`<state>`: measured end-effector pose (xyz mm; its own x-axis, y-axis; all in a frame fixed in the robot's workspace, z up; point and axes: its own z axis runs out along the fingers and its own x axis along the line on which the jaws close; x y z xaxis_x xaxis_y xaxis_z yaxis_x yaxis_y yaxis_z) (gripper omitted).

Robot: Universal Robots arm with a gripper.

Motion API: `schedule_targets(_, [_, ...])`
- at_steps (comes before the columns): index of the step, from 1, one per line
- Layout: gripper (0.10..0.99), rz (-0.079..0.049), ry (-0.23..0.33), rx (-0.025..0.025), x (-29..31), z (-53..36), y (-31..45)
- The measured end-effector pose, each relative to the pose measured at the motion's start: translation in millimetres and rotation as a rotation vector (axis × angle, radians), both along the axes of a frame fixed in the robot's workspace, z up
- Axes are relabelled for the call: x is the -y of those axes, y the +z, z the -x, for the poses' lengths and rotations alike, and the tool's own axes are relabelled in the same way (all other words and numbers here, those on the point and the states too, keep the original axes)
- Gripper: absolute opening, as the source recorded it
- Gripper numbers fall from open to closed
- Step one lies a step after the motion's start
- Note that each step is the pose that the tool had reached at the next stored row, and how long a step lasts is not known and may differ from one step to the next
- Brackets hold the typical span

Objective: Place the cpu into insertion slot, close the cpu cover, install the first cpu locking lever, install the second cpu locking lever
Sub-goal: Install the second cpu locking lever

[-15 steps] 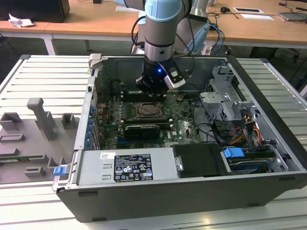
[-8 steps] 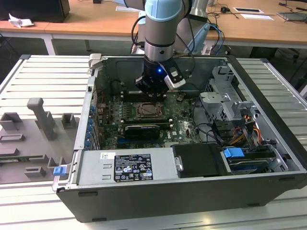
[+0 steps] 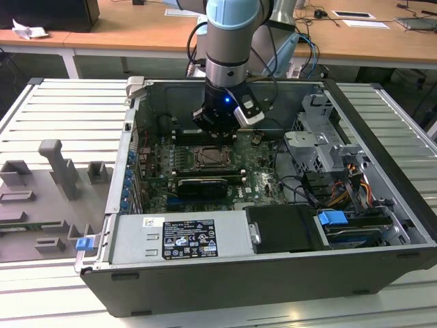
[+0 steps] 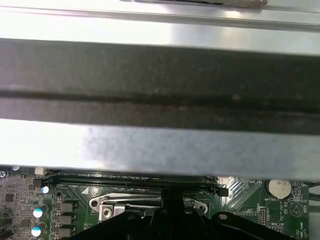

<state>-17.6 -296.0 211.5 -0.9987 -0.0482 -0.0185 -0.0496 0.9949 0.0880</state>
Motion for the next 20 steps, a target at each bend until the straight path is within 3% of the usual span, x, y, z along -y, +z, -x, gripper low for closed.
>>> schedule_targets(11, [0.106, 0.000, -0.001, 0.0000, 4.2, 0.0, 0.0])
schedule_targets(20, [0.106, -0.001, -0.001, 0.0001, 12.6, 0.0, 0.0])
